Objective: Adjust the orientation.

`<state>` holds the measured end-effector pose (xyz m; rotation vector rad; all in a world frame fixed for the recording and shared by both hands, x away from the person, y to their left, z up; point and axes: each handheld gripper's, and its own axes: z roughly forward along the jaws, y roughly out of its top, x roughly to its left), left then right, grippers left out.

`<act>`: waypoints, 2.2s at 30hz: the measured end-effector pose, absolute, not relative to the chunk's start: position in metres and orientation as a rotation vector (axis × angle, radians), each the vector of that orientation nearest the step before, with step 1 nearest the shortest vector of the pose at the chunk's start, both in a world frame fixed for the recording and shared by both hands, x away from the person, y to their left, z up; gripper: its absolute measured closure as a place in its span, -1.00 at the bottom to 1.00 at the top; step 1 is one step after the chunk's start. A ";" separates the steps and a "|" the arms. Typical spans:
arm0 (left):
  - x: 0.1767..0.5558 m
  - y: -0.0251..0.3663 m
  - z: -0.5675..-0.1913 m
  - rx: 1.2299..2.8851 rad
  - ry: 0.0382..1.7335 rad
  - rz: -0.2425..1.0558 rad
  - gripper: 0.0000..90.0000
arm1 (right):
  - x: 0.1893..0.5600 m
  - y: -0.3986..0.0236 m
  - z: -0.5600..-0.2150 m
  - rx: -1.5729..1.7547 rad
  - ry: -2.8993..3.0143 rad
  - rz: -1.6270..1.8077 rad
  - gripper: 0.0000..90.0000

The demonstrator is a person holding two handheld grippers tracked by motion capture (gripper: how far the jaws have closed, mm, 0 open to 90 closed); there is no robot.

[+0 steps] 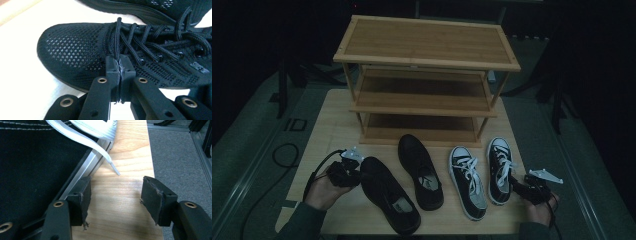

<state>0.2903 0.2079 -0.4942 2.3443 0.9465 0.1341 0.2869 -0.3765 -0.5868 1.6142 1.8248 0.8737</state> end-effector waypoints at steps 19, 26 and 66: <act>0.345 0.212 -0.492 2.237 1.051 0.224 0.98 | 0.287 -0.377 -0.587 1.614 1.825 0.874 -0.10; 0.352 0.208 -0.494 2.226 1.040 0.188 0.94 | 0.287 -0.377 -0.587 1.614 1.825 0.874 -0.10; 0.296 0.188 -0.484 2.409 1.029 0.270 0.27 | 0.287 -0.377 -0.587 1.614 1.826 0.875 -0.10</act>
